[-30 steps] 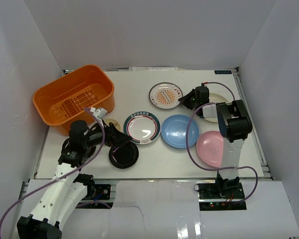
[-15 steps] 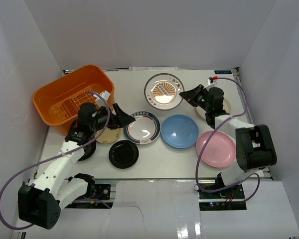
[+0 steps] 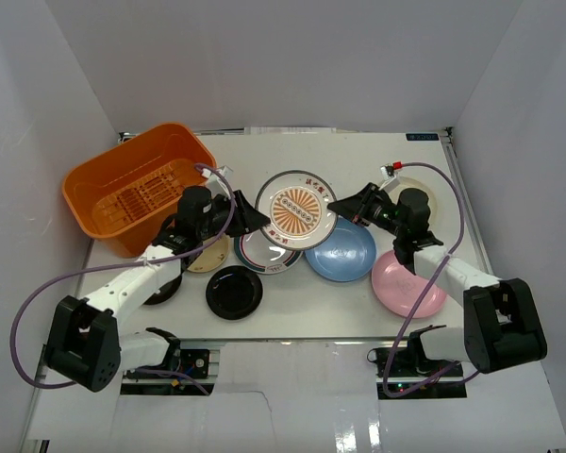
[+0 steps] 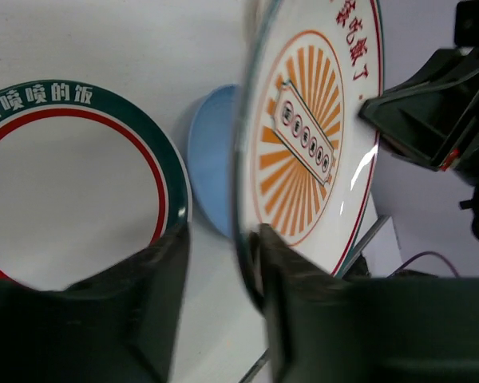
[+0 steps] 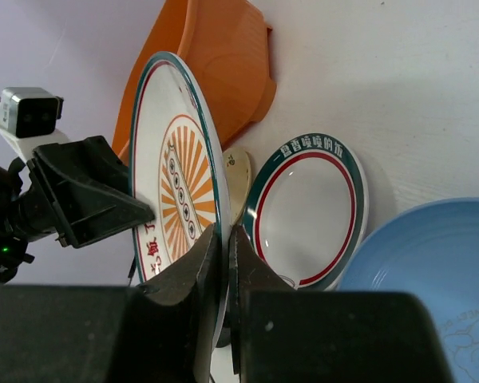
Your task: Place the plates into the plastic bin on the countertop
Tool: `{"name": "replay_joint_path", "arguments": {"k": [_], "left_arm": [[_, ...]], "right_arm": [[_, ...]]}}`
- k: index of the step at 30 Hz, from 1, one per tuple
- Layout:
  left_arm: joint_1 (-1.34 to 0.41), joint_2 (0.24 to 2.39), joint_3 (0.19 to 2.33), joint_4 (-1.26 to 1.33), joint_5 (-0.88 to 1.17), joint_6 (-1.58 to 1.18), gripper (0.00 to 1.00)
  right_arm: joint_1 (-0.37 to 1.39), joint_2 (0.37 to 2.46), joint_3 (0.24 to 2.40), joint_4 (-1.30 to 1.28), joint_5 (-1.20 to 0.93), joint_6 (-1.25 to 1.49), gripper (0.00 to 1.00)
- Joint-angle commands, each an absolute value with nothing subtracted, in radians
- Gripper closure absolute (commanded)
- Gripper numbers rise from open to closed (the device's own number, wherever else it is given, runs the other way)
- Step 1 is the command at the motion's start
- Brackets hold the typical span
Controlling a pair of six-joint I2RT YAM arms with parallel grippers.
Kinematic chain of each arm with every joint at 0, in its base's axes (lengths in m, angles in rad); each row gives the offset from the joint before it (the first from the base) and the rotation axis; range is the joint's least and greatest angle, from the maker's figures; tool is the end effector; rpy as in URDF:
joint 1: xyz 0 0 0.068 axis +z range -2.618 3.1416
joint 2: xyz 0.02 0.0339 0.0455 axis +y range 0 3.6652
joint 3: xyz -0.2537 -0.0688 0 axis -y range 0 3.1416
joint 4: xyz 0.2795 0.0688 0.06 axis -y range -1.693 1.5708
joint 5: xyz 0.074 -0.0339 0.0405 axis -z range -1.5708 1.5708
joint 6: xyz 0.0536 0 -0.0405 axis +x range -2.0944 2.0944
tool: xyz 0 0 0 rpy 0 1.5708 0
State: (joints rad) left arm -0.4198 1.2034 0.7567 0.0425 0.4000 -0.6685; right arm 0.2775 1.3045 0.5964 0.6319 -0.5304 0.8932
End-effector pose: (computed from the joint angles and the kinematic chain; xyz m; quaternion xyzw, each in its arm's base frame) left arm 0.2840 -0.1496 0.2351 0.0071 0.8253 -0.4213 0.3760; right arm 0.3046 0.1150 0.2129 0.0447 0.7286 0.5226 0.4405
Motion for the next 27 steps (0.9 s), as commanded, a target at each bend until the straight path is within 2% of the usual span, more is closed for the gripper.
{"name": "replay_joint_path", "arguments": {"k": [1,3,4,7,9,10,13,18,24,27], "left_arm": [[-0.445,1.213,0.779,0.084,0.331,-0.641,0.57],[-0.454,1.195,0.776,0.094,0.292,-0.640,0.72],[-0.454,1.189,0.776,0.100,0.287,-0.640,0.86],[-0.454,1.177,0.791,0.098,0.290,-0.637,1.00],[-0.454,1.170,0.816,0.087,0.282,-0.637,1.00],[-0.454,1.166,0.828,0.063,0.273,-0.637,1.00],[-0.446,1.155,0.916,-0.014,0.207,-0.624,1.00],[-0.332,1.160,1.099,-0.158,0.137,-0.667,1.00],[0.042,1.160,1.150,-0.244,0.167,-0.819,1.00],[0.147,1.155,1.144,-0.291,0.137,-0.828,1.00]], "right_arm": [[0.281,1.275,0.603,0.699,-0.597,0.902,0.92],[0.284,1.276,0.597,0.698,-0.607,0.902,0.92],[0.282,1.279,0.591,0.698,-0.607,0.900,0.92],[0.284,1.282,0.581,0.693,-0.611,0.900,0.92],[0.285,1.282,0.581,0.686,-0.624,0.899,0.72],[0.285,1.275,0.583,0.678,-0.633,0.887,0.50],[0.285,1.227,0.594,0.589,-0.623,0.823,0.26],[0.285,1.108,0.575,0.468,-0.600,0.729,0.23],[0.285,1.025,0.485,0.404,-0.569,0.663,0.27],[0.285,1.009,0.460,0.397,-0.558,0.646,0.28]]}}
